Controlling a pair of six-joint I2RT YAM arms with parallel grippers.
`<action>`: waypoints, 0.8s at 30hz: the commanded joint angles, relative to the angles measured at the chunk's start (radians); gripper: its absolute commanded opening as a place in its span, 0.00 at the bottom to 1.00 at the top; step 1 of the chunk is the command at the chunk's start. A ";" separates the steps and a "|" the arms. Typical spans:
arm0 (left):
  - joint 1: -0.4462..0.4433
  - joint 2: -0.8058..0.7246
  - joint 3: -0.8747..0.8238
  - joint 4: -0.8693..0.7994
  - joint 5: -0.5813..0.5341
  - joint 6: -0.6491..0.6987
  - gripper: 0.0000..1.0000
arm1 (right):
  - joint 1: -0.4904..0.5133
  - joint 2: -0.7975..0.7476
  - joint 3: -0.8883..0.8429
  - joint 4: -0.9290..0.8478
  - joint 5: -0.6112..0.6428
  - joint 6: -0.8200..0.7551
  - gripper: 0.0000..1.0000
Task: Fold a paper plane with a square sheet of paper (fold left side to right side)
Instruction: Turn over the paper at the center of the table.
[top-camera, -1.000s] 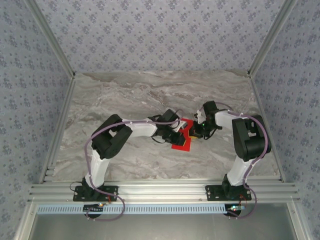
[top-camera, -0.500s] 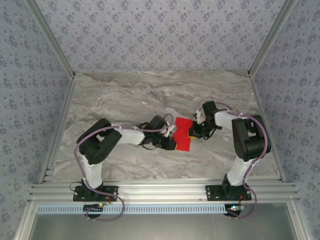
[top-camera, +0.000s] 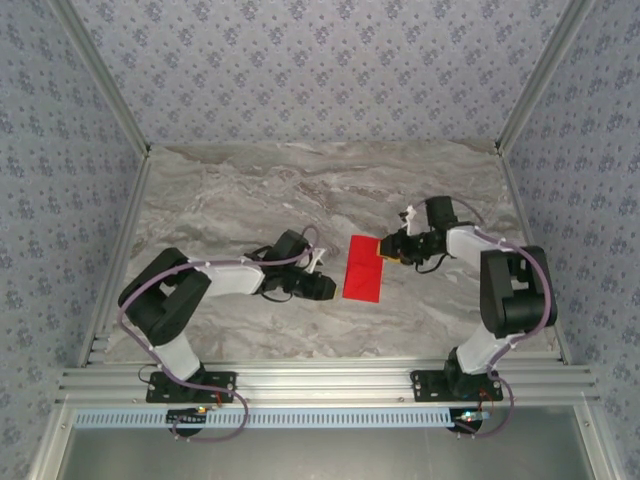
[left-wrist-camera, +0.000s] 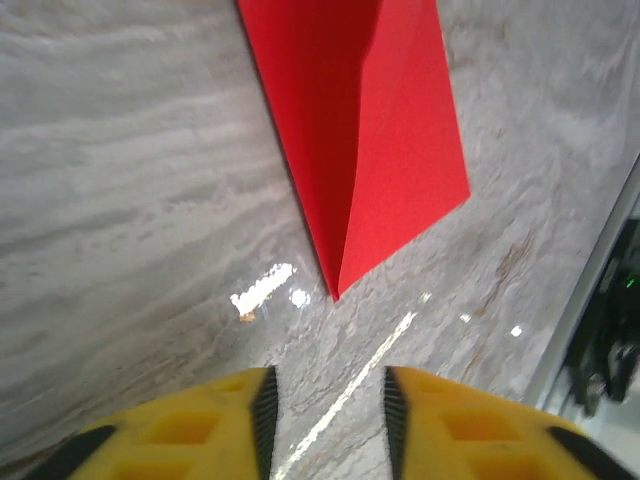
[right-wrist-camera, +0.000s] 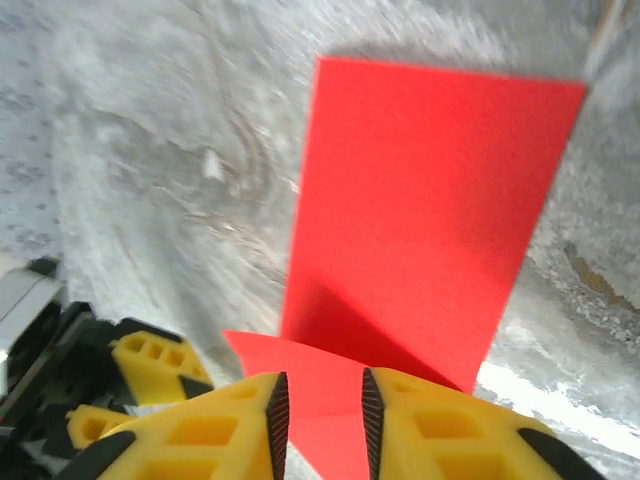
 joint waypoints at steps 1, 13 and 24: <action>0.006 0.014 0.082 0.025 0.034 0.013 0.44 | -0.031 -0.090 -0.038 -0.007 -0.048 -0.018 0.38; 0.006 0.268 0.355 -0.041 0.087 0.060 0.49 | -0.037 -0.256 -0.215 -0.022 -0.022 -0.003 0.47; 0.009 0.254 0.340 -0.056 0.035 0.085 0.10 | -0.010 -0.278 -0.273 0.056 -0.071 0.064 0.56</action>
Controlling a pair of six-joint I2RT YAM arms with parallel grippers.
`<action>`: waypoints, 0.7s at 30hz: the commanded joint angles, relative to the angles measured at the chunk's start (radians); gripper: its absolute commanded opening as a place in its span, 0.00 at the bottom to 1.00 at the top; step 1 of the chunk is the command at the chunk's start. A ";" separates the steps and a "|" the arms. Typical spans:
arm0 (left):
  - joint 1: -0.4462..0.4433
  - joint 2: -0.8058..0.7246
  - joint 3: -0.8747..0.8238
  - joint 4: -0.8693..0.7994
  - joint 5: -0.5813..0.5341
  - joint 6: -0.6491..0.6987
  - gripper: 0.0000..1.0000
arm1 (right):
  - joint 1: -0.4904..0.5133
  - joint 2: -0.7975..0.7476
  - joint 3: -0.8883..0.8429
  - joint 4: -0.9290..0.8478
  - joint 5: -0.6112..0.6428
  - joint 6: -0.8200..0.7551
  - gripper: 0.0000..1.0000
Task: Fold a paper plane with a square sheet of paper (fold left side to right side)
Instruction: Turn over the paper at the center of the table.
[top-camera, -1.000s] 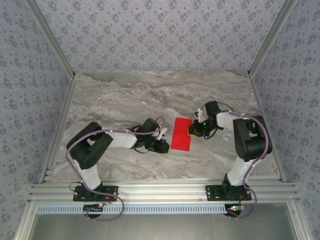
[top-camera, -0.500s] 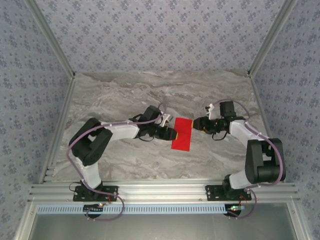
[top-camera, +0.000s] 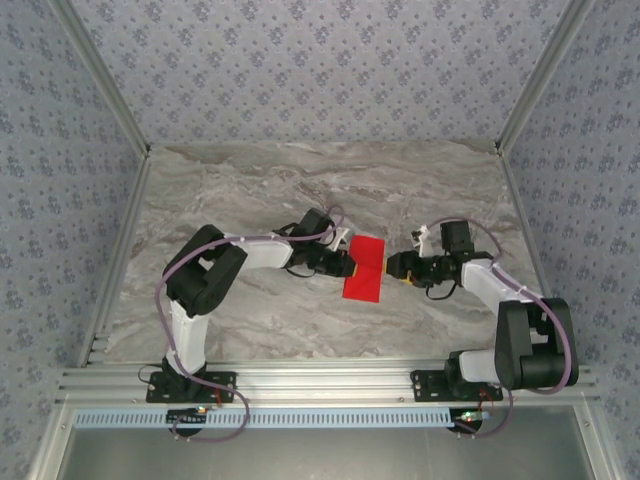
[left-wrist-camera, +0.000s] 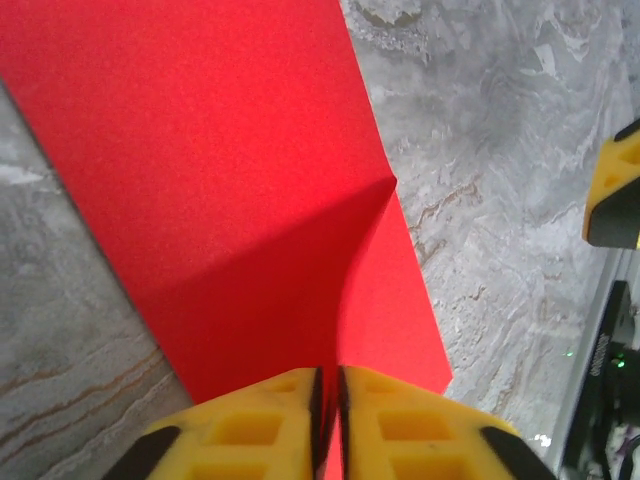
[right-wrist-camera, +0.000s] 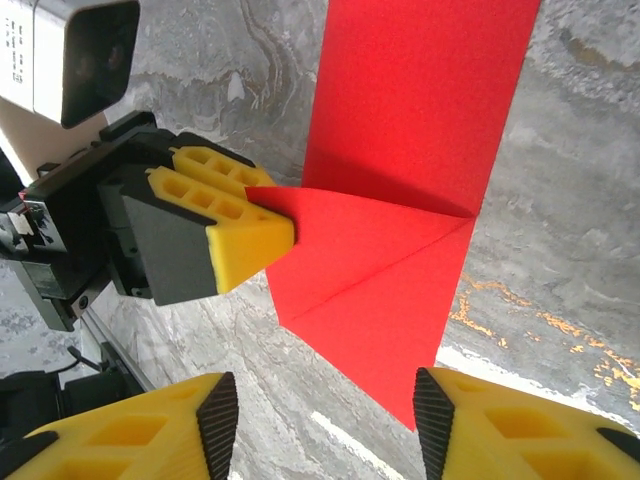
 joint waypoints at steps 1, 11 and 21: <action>0.006 -0.057 -0.028 -0.003 -0.014 0.021 0.09 | 0.027 0.020 -0.009 0.062 -0.054 0.051 0.57; 0.018 -0.118 -0.093 0.025 -0.021 0.009 0.09 | 0.114 0.137 0.045 0.173 -0.052 0.121 0.62; 0.019 -0.119 -0.087 0.023 -0.023 0.008 0.09 | 0.161 0.264 0.146 0.164 0.005 0.119 0.61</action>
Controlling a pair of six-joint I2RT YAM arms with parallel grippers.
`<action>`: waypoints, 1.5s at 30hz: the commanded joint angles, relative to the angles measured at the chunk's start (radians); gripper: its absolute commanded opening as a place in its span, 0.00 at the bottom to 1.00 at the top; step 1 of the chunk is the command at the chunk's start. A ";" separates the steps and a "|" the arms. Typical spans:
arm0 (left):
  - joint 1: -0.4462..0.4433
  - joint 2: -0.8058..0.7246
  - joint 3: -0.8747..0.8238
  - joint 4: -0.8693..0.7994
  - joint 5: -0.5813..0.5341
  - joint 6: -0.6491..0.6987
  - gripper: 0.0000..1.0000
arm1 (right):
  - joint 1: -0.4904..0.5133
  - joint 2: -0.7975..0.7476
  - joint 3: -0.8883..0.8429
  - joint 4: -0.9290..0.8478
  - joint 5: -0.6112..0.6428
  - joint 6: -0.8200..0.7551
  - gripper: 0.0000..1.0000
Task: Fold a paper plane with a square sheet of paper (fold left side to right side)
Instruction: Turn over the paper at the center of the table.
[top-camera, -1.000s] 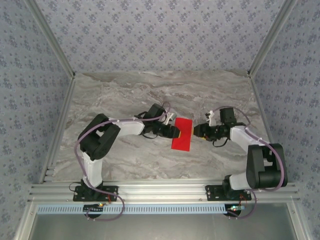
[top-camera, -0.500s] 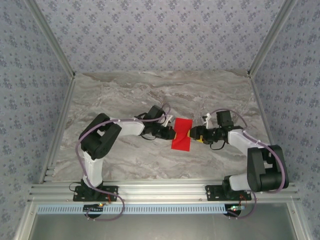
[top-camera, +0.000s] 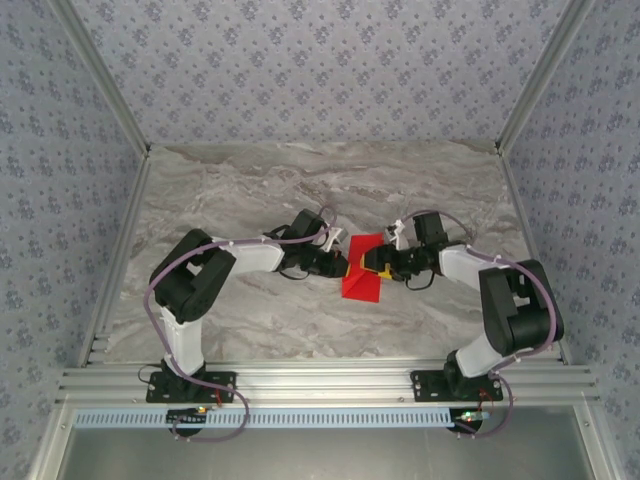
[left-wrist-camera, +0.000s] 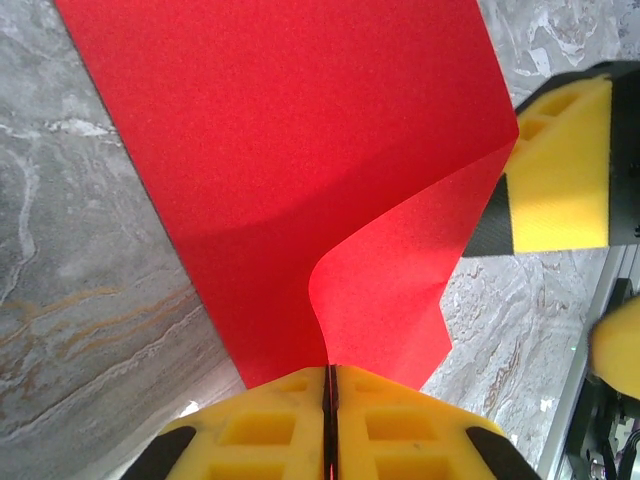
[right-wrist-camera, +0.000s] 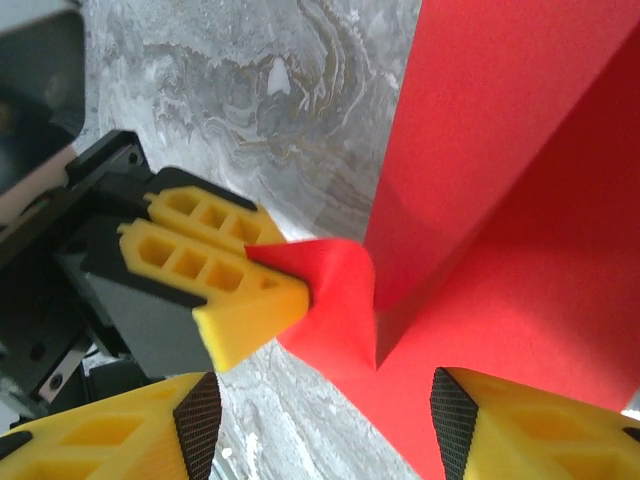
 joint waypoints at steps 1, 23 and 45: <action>0.007 -0.033 -0.004 0.004 -0.001 0.005 0.10 | 0.016 0.051 0.054 -0.009 0.030 0.004 0.61; 0.160 -0.540 -0.360 0.232 -0.056 -0.224 0.80 | -0.039 -0.174 0.160 -0.052 -0.158 -0.009 0.09; 0.018 -0.806 -0.347 0.583 0.023 -0.412 0.87 | 0.175 -0.404 0.350 0.103 -0.241 0.210 0.12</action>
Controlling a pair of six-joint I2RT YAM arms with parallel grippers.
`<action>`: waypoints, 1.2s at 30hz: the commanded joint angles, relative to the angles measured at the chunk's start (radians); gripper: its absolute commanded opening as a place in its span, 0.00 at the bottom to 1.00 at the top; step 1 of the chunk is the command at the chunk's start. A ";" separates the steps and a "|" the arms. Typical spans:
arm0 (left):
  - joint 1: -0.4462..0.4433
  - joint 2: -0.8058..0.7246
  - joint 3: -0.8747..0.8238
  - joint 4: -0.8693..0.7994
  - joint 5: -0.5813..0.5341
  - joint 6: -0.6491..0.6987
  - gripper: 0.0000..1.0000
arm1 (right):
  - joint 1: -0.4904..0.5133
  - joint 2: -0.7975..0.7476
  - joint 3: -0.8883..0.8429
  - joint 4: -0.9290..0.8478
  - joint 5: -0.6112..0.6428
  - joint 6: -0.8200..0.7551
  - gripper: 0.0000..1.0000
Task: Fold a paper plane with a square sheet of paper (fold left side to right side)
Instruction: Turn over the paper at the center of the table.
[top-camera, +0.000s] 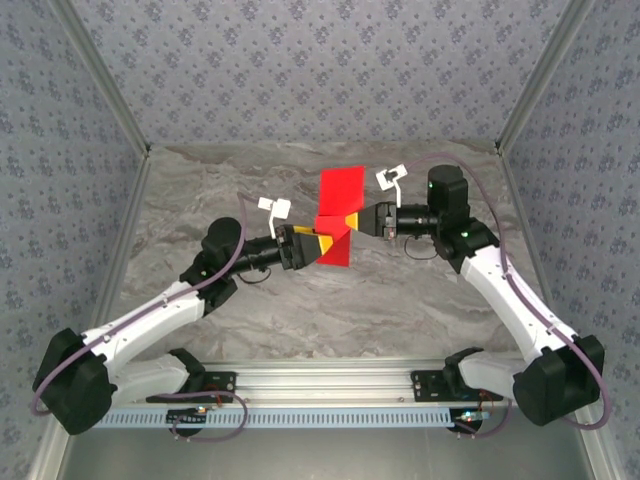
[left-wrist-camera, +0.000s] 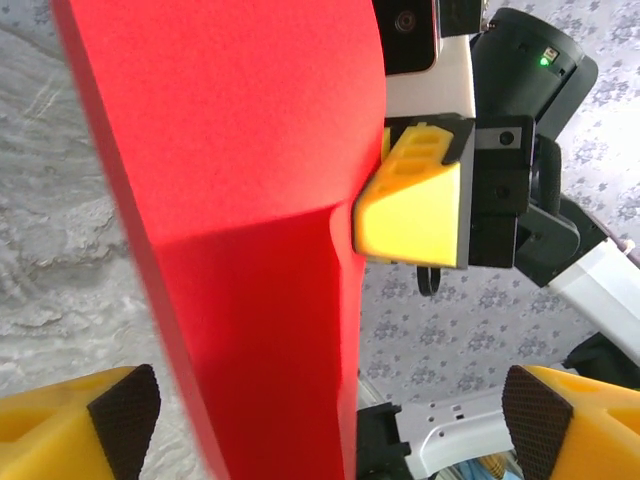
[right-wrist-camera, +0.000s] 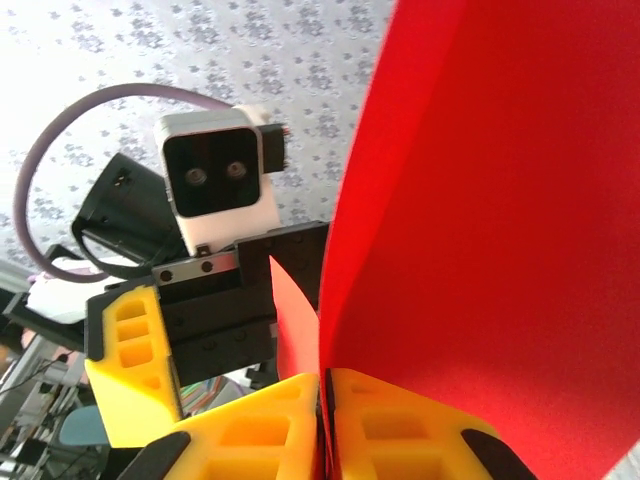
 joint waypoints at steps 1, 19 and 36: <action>-0.010 0.005 0.032 0.105 0.017 -0.024 0.84 | 0.021 -0.020 0.029 0.071 -0.018 0.066 0.12; -0.070 -0.108 0.077 -0.276 -0.210 0.164 0.03 | -0.028 -0.094 0.036 -0.313 0.272 -0.163 0.65; -0.411 0.504 0.701 -1.808 -1.420 -0.021 0.00 | -0.213 -0.344 -0.088 -0.748 1.174 -0.290 1.00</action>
